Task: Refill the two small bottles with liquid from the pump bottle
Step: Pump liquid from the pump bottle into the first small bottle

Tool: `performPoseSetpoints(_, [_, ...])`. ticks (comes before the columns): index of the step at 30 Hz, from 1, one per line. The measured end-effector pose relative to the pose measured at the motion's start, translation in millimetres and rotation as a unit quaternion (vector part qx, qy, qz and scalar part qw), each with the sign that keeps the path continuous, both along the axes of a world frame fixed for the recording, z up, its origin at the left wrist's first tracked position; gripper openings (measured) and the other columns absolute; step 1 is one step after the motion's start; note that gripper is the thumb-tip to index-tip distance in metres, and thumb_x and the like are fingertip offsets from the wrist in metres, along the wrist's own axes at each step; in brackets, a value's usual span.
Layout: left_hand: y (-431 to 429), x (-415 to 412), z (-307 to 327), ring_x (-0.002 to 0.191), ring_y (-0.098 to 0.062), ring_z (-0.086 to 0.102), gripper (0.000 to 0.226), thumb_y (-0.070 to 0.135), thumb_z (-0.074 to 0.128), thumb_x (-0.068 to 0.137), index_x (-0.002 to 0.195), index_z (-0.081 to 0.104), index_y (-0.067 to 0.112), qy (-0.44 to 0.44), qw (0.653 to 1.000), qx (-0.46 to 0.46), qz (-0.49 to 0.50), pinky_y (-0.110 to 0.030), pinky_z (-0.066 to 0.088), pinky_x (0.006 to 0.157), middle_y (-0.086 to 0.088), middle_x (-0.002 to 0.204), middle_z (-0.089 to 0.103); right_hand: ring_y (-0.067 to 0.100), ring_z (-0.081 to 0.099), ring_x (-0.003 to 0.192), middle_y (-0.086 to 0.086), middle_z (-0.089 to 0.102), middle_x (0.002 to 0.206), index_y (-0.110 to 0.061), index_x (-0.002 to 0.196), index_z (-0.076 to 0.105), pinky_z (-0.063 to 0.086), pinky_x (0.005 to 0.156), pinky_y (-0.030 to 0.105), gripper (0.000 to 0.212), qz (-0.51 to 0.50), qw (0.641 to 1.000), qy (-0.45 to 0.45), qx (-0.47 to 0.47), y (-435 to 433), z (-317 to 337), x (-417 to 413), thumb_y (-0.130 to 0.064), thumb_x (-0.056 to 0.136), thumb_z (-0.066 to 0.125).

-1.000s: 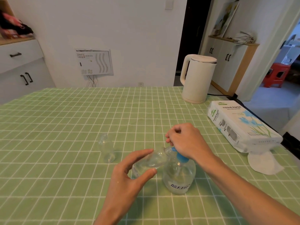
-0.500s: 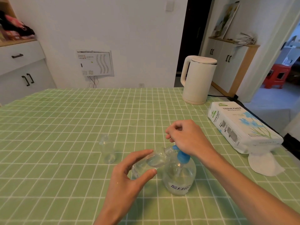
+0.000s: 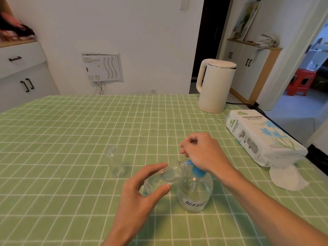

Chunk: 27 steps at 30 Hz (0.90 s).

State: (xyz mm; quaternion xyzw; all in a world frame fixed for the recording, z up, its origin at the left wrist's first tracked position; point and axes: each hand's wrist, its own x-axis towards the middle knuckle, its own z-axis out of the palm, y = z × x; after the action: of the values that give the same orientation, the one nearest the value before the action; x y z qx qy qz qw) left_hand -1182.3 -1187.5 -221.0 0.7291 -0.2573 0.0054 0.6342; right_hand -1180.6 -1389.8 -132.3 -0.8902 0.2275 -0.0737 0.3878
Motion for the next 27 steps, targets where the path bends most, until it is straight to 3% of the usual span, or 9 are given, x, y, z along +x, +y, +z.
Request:
performPoseSetpoints(8, [3.4, 1.5, 1.4, 0.123, -0.007, 0.069, 0.045, 0.04, 0.083, 0.076, 0.12, 0.074, 0.045, -0.003, 1.0, -0.003, 0.005, -0.037, 0.048, 0.104, 0.018, 0.123, 0.077, 0.03, 0.082, 0.089, 0.004, 0.084, 0.087, -0.019, 0.089, 0.078, 0.067, 0.089, 0.055, 0.024, 0.013, 1.0, -0.006, -0.008, -1.0, 6.6, 2.5, -0.028, 0.103, 0.06])
performPoseSetpoints(13, [2.1, 2.1, -0.4, 0.123, -0.008, 0.069, 0.045, 0.038, 0.084, 0.075, 0.119, 0.075, 0.043, 0.0, 1.0, -0.007, 0.003, -0.034, 0.048, 0.105, 0.017, 0.124, 0.077, 0.022, 0.081, 0.086, -0.008, 0.083, 0.081, -0.02, 0.084, 0.08, 0.066, 0.092, 0.052, 0.026, -0.002, 1.0, -0.01, 0.013, -3.1, -1.1, 3.2, -0.026, 0.102, 0.061])
performPoseSetpoints(19, [-0.5, -1.0, 0.8, 0.122, -0.008, 0.069, 0.044, 0.04, 0.083, 0.075, 0.118, 0.075, 0.044, 0.001, 1.0, -0.003, -0.001, -0.032, 0.048, 0.102, 0.017, 0.123, 0.077, 0.028, 0.081, 0.088, -0.003, 0.083, 0.083, -0.018, 0.083, 0.079, 0.065, 0.093, 0.055, 0.027, -0.004, 1.0, 0.006, 0.015, -1.6, -7.0, 1.9, -0.025, 0.101, 0.062])
performPoseSetpoints(24, [1.1, -2.1, 2.9, 0.121, -0.006, 0.07, 0.044, 0.04, 0.083, 0.075, 0.117, 0.075, 0.046, 0.001, 1.0, -0.007, -0.001, -0.033, 0.048, 0.103, 0.018, 0.122, 0.077, 0.038, 0.08, 0.096, 0.011, 0.084, 0.094, -0.007, 0.095, 0.08, 0.065, 0.093, 0.057, 0.029, 0.001, 1.0, 0.009, -0.005, -0.7, -0.5, 0.7, -0.026, 0.102, 0.059])
performPoseSetpoints(27, [2.9, -1.7, 3.5, 0.121, -0.006, 0.07, 0.044, 0.039, 0.083, 0.075, 0.118, 0.075, 0.045, -0.001, 1.0, -0.008, -0.001, -0.032, 0.048, 0.103, 0.018, 0.122, 0.077, 0.03, 0.08, 0.092, 0.003, 0.084, 0.09, -0.016, 0.091, 0.078, 0.066, 0.089, 0.054, 0.027, 0.01, 0.999, 0.005, -0.032, 0.6, 7.3, 0.5, -0.032, 0.102, 0.06])
